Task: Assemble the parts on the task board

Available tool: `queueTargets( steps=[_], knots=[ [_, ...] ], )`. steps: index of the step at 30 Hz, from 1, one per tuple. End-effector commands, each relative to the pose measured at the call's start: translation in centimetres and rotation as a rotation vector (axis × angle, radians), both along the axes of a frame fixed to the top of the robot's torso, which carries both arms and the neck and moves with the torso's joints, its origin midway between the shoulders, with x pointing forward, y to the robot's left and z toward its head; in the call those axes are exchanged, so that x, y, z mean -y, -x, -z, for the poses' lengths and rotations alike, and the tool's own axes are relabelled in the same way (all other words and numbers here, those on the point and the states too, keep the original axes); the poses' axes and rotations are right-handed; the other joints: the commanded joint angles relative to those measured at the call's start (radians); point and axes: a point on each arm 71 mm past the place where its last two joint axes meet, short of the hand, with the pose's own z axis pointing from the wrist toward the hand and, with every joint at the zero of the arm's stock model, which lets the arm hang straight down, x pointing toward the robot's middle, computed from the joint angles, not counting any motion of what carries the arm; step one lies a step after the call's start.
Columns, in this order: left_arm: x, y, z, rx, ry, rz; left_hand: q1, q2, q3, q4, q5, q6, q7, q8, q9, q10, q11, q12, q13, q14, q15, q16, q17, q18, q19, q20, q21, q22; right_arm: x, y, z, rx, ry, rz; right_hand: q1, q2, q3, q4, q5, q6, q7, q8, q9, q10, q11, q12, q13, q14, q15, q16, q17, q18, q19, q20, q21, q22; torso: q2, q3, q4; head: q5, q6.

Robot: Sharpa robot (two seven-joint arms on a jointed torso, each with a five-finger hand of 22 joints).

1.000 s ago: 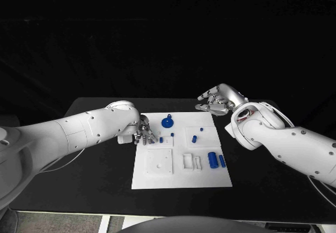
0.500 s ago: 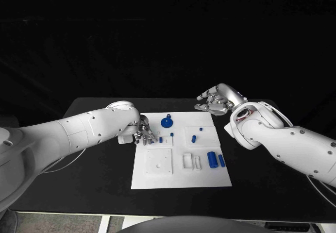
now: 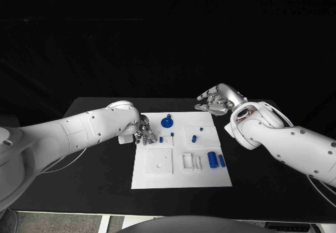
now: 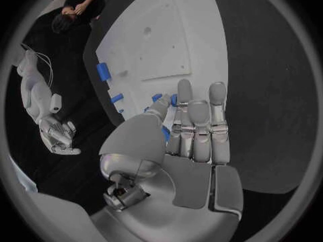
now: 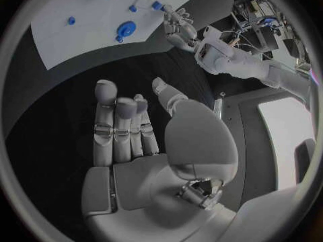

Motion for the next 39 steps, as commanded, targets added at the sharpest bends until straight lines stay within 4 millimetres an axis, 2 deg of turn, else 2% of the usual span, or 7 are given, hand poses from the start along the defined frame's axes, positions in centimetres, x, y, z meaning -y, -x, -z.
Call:
queueTargets(
  steps=[1, 10, 21, 22, 23, 36, 39],
  knots=[
    [0.2, 0.1, 0.1, 0.011, 0.027, -0.011, 0.023, 0.042, 0.082, -0.088, 0.009, -0.003, -0.002, 0.011, 0.016, 0.008, -0.002, -0.005, -0.001, 0.003, -0.005, 0.001, 0.002, 0.014, 0.001, -0.002, 0.007, 0.02, -0.1, 0.0, 0.0, -0.002, 0.013, -0.01, -0.001, 0.007, 0.003, 0.005, 0.003, 0.002, 0.0, -0.001, 0.0, -0.004, 0.001, 0.005, 0.001, -0.006, 0.001, 0.003, 0.0, 0.015, 0.0, 0.006, 0.0, 0.042, 0.0, 0.0003, -0.0002, 0.001, 0.001],
    [-0.1, 0.1, 0.0, 0.026, 0.034, -0.034, 0.009, 0.043, 0.098, -0.111, 0.033, 0.004, -0.009, 0.026, 0.069, 0.023, -0.006, -0.006, -0.001, 0.013, -0.01, 0.0, 0.004, 0.014, 0.003, -0.006, 0.017, 0.02, -0.1, 0.0, 0.0, -0.003, 0.014, -0.009, -0.002, 0.006, 0.003, 0.005, 0.005, 0.002, 0.0, -0.001, 0.0, -0.004, 0.001, 0.004, 0.0, -0.007, 0.001, 0.003, 0.0, 0.015, 0.0, 0.006, 0.001, 0.042, -0.001, 0.0009, -0.0004, 0.001, 0.002],
    [-0.2, 0.1, -0.8, 0.029, 0.019, -0.037, -0.006, 0.035, 0.116, -0.144, 0.086, 0.043, -0.016, 0.003, 0.083, 0.055, -0.013, -0.012, 0.0, 0.031, -0.015, -0.004, 0.007, 0.014, 0.005, -0.011, 0.031, 0.02, 0.0, 0.0, 0.1, -0.003, 0.016, -0.007, -0.001, 0.006, 0.003, 0.005, 0.009, 0.001, 0.0, -0.001, 0.0, -0.004, 0.001, 0.004, 0.001, -0.007, 0.001, 0.002, -0.001, 0.015, 0.0, 0.006, 0.001, 0.043, 0.0, 0.0009, -0.0001, 0.002, 0.001],
    [-0.2, 0.1, -0.9, 0.028, 0.017, -0.036, -0.009, 0.034, 0.118, -0.147, 0.089, 0.047, -0.017, -0.007, 0.097, 0.057, -0.013, -0.014, 0.001, 0.032, -0.016, -0.005, 0.008, 0.013, 0.005, -0.012, 0.034, 0.02, 0.0, 0.0, 0.1, -0.003, 0.016, -0.007, -0.001, 0.006, 0.003, 0.005, 0.009, 0.001, 0.0, -0.001, 0.0, -0.004, 0.001, 0.004, 0.001, -0.007, 0.001, 0.002, -0.001, 0.015, 0.0, 0.006, 0.001, 0.043, 0.0, 0.0008, -0.0001, 0.002, 0.001],
    [-0.2, 0.0, -1.0, 0.028, 0.015, -0.034, -0.015, 0.035, 0.121, -0.154, 0.092, 0.064, -0.017, -0.054, 0.142, 0.062, -0.014, -0.016, 0.008, 0.034, -0.016, -0.005, 0.012, 0.014, 0.002, -0.012, 0.039, 0.019, 0.0, 0.0, 0.1, -0.003, 0.016, -0.007, -0.001, 0.006, 0.003, 0.005, 0.009, 0.001, 0.0, -0.001, 0.0, -0.004, 0.001, 0.004, 0.001, -0.007, 0.001, 0.002, -0.001, 0.015, 0.0, 0.006, 0.001, 0.043, 0.0, 0.001, 0.0, 0.002, 0.002],
    [-0.2, 0.1, -1.7, -0.023, -0.008, 0.032, -0.013, 0.019, 0.122, -0.175, 0.121, 0.093, -0.023, -0.085, 0.21, 0.072, -0.015, -0.012, 0.016, 0.035, -0.019, -0.003, 0.015, 0.01, -0.005, -0.015, 0.05, 0.02, 0.0, -0.1, 0.1, -0.004, 0.016, -0.007, -0.002, 0.005, 0.003, 0.005, 0.011, 0.001, 0.0, -0.001, 0.0, -0.005, 0.001, 0.003, -0.001, -0.007, 0.001, 0.003, -0.001, 0.015, 0.0, 0.006, 0.002, 0.043, 0.001, 0.0005, -0.0012, 0.004, 0.002],
    [-0.2, 0.1, -1.8, -0.064, -0.022, 0.063, -0.013, 0.015, 0.123, -0.184, 0.131, 0.111, -0.024, -0.122, 0.246, 0.075, -0.015, -0.01, 0.018, 0.033, -0.02, 0.0, 0.016, 0.009, -0.009, -0.016, 0.055, 0.02, 0.0, -0.1, 0.1, -0.004, 0.016, -0.007, -0.002, 0.005, 0.003, 0.005, 0.011, 0.001, 0.0, -0.001, 0.0, -0.005, 0.001, 0.003, -0.001, -0.007, 0.001, 0.003, -0.001, 0.015, 0.0, 0.006, 0.002, 0.043, 0.001, 0.0004, -0.0014, 0.005, 0.002]
  ],
)
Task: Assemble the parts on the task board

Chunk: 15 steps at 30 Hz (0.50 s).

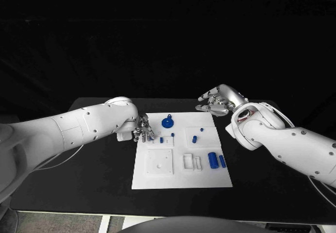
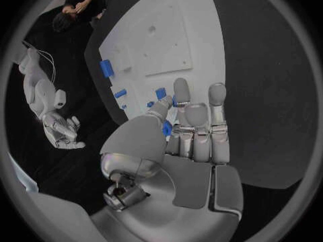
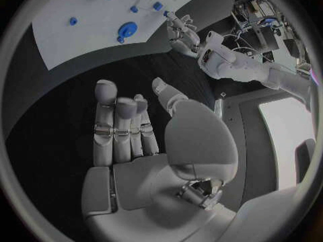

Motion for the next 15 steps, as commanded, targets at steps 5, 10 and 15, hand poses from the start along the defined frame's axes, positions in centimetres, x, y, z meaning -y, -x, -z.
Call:
queueTargets(
  steps=[5, 10, 15],
  knots=[
    [0.3, 0.0, -0.2, -0.135, -0.048, 0.107, 0.007, -0.01, 0.136, -0.144, 0.029, 0.07, -0.054, -0.027, 0.036, 0.005, -0.001, 0.009, 0.006, -0.003, -0.004, 0.002, 0.001, 0.009, -0.007, -0.004, 0.01, 0.021, -0.2, 0.0, 0.0, 0.0, 0.011, -0.01, -0.002, 0.005, 0.003, 0.005, 0.003, 0.001, 0.0, -0.001, 0.0, -0.005, 0.001, 0.003, -0.001, -0.007, 0.001, 0.003, -0.001, 0.015, 0.0, 0.006, 0.002, 0.043, 0.001, 0.0, -0.0012, 0.003, -0.001],
    [0.6, -0.5, -0.3, -0.185, -0.073, 0.129, 0.001, -0.021, 0.145, -0.149, 0.069, 0.079, -0.056, -0.026, 0.048, 0.011, -0.002, 0.018, 0.01, -0.003, -0.005, 0.009, 0.004, 0.008, -0.011, -0.006, 0.018, 0.022, -0.3, 0.0, 0.0, 0.0, 0.009, -0.012, -0.002, 0.005, 0.003, 0.005, 0.003, 0.001, 0.0, -0.001, 0.0, -0.005, 0.001, 0.003, -0.001, -0.007, 0.001, 0.003, -0.001, 0.015, 0.0, 0.006, 0.002, 0.043, 0.001, 0.0007, -0.0016, 0.004, -0.002],
    [1.1, -1.0, -0.4, -0.194, -0.083, 0.137, -0.016, -0.036, 0.166, -0.151, 0.107, 0.085, -0.059, -0.025, 0.084, 0.017, -0.003, 0.024, 0.012, -0.001, -0.006, 0.017, 0.007, 0.01, -0.015, -0.006, 0.031, 0.021, -0.4, 0.0, 0.1, -0.001, 0.008, -0.014, -0.002, 0.005, 0.003, 0.005, 0.003, 0.001, 0.0, -0.001, 0.0, -0.005, 0.001, 0.003, -0.001, -0.007, 0.001, 0.003, -0.001, 0.015, 0.0, 0.006, 0.002, 0.043, 0.001, 0.0006, -0.0026, 0.005, -0.002]
  ],
)
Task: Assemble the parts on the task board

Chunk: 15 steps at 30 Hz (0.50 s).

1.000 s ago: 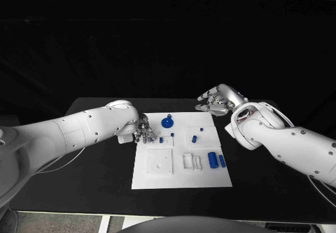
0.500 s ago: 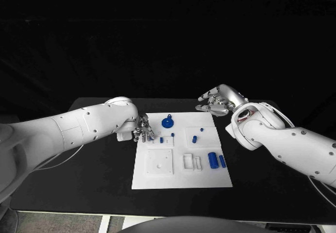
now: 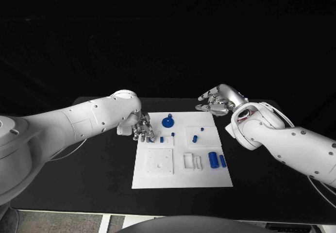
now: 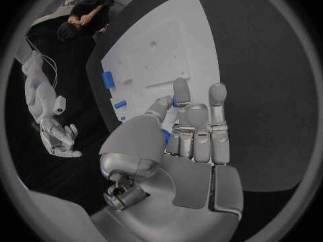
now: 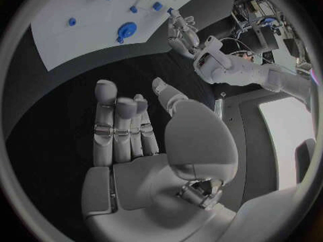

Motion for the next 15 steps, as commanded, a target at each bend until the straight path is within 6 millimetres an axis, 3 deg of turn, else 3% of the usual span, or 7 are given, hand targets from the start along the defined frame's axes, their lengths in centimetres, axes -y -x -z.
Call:
queueTargets(
  steps=[1, 15],
  knots=[
    [0.5, 0.1, 0.1, -0.062, -0.013, 0.051, -0.008, -0.017, 0.169, -0.151, 0.015, 0.074, -0.07, 0.001, 0.028, 0.01, -0.001, 0.007, 0.001, -0.001, -0.007, 0.006, 0.001, 0.01, -0.009, 0.001, 0.01, 0.02, -0.2, 0.0, 0.0, 0.0, 0.01, -0.011, -0.002, 0.005, 0.003, 0.005, 0.004, 0.001, 0.0, -0.001, 0.0, -0.005, 0.001, 0.003, -0.001, -0.007, 0.001, 0.003, -0.001, 0.015, 0.0, 0.006, 0.002, 0.043, 0.0, 0.0004, -0.0011, 0.001, 0.0],
    [1.7, -0.7, 0.4, -0.075, -0.041, 0.049, -0.012, -0.023, 0.177, -0.15, 0.024, 0.075, -0.071, 0.0, 0.047, 0.016, -0.001, 0.011, 0.002, 0.001, -0.008, 0.011, 0.003, 0.01, -0.01, 0.0, 0.018, 0.02, -0.6, 0.0, 0.0, -0.002, 0.008, -0.017, 0.0, 0.006, 0.003, 0.002, 0.002, 0.001, 0.0, -0.001, 0.0, -0.006, 0.001, 0.003, -0.002, -0.008, 0.001, 0.002, -0.002, 0.015, -0.001, 0.007, 0.001, 0.042, 0.001, 0.0011, -0.0001, -0.004, -0.001]
  ],
)
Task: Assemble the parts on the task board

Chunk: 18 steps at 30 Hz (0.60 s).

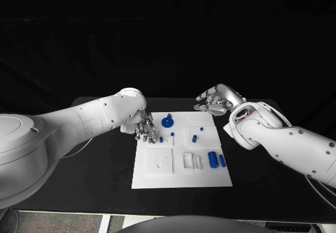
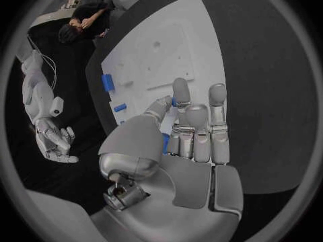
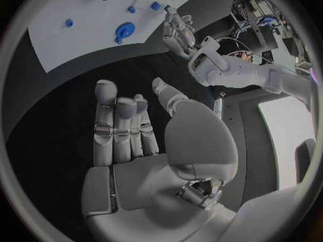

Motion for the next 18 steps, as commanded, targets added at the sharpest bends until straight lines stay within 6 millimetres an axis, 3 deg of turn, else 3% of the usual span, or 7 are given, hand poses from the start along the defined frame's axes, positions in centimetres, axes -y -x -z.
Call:
queueTargets(
  steps=[1, 18],
  knots=[
    [0.23, 0.0, 0.14, -0.02, -0.014, 0.019, 0.006, -0.005, 0.149, -0.144, 0.006, 0.069, -0.067, 0.004, 0.001, 0.007, -0.003, 0.004, 0.001, 0.004, -0.006, 0.005, 0.001, 0.01, -0.01, 0.0, 0.006, 0.02, -0.21, 0.04, -0.01, 0.0, 0.012, -0.011, 0.0, 0.006, 0.003, 0.002, 0.002, 0.001, 0.0, -0.001, 0.0, -0.006, 0.001, 0.003, -0.002, -0.008, 0.001, 0.002, -0.001, 0.015, -0.001, 0.007, 0.001, 0.042, 0.0, -0.0002, -0.0002, 0.0, 0.001],
    [-0.23, -0.75, 0.31, 0.039, -0.047, -0.031, 0.004, -0.008, 0.15, -0.144, 0.013, 0.072, -0.068, 0.004, 0.01, 0.011, -0.004, 0.004, 0.002, 0.01, -0.008, 0.005, 0.004, 0.011, -0.005, -0.002, 0.011, 0.02, -0.47, 0.07, -0.03, -0.001, 0.01, -0.015, 0.0, 0.006, 0.003, 0.002, 0.002, 0.001, 0.0, -0.001, 0.0, -0.006, 0.001, 0.003, -0.002, -0.008, 0.001, 0.002, -0.001, 0.015, -0.001, 0.007, 0.001, 0.042, 0.0, -0.0029, 0.0024, -0.003, 0.0]
  ],
)
